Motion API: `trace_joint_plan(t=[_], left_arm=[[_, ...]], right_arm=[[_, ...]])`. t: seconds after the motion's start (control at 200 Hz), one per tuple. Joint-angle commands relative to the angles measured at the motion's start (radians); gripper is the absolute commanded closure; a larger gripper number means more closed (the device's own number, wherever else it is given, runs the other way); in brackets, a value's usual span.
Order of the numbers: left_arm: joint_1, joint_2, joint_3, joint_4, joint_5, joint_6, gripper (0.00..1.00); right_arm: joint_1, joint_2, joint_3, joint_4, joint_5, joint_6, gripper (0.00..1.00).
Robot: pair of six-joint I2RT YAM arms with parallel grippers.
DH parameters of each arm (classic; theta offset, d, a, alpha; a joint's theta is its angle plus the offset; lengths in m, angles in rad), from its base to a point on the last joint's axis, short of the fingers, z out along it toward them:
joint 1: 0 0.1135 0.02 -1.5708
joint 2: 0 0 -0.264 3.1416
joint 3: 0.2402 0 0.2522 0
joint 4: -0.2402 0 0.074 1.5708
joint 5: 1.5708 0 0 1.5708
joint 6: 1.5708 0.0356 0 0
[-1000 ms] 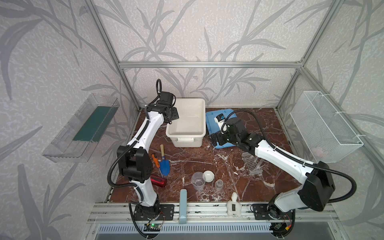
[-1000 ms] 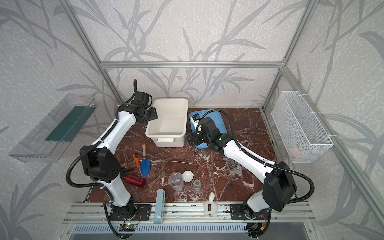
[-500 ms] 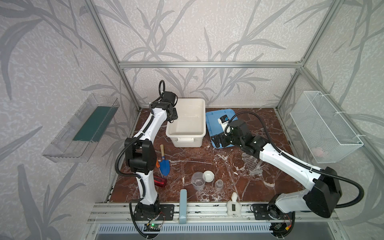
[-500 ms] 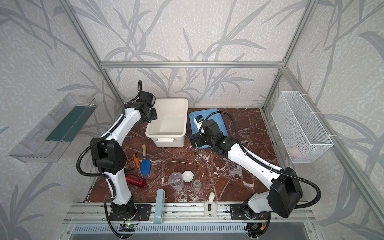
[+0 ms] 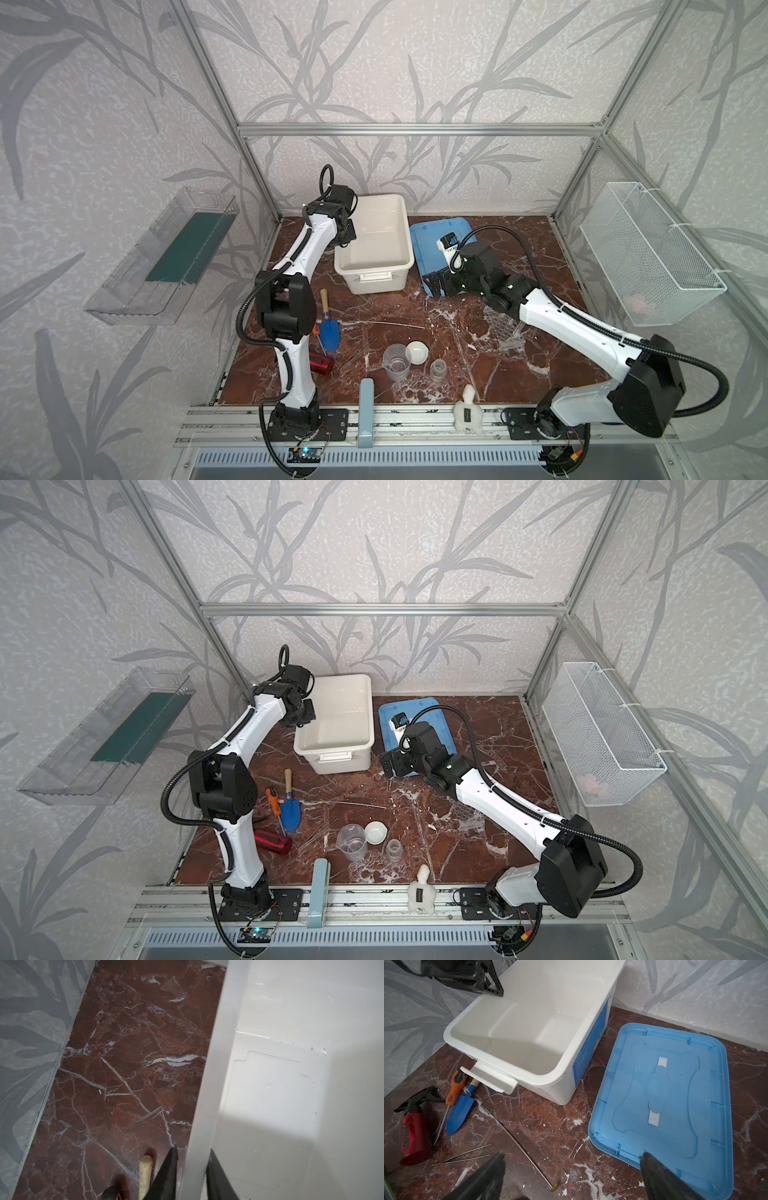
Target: Organize the chemistry lab equipment
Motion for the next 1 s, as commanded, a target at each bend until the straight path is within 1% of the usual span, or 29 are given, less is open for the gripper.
trace_joint_plan(t=[0.0,0.085,0.26,0.36,0.62,0.785,0.85,0.935,0.995], left_arm=[[0.004,-0.049,-0.041,-0.031,-0.006,-0.075,0.76],[0.003,-0.091,-0.100,0.003,0.015,-0.130,0.80],[0.004,-0.212,-0.276,0.167,0.108,-0.253,0.80],[0.004,-0.289,-0.383,0.249,0.130,-0.349,0.80],[-0.003,-0.436,-0.595,0.419,0.108,-0.542,0.80],[-0.007,-0.526,-0.734,0.527,0.040,-0.674,0.80],[-0.008,-0.566,-0.800,0.600,0.038,-0.732,0.80],[-0.016,-0.589,-0.836,0.654,0.046,-0.776,0.80],[-0.021,-0.587,-0.830,0.638,0.047,-0.796,0.79]], right_arm=[[0.004,-0.023,-0.005,-0.005,-0.004,0.009,0.01],[0.005,-0.022,-0.010,-0.001,-0.013,0.012,0.01],[0.013,-0.007,-0.011,-0.004,-0.034,0.019,0.01],[0.020,-0.002,-0.009,-0.004,-0.038,0.023,0.01],[0.033,0.004,-0.011,0.009,-0.050,0.036,0.01],[0.055,0.016,-0.002,0.010,-0.047,0.035,0.01],[0.058,0.018,-0.001,0.009,-0.041,0.034,0.01],[0.059,0.016,-0.003,0.007,-0.034,0.031,0.01],[0.059,0.016,-0.004,0.007,-0.029,0.030,0.01]])
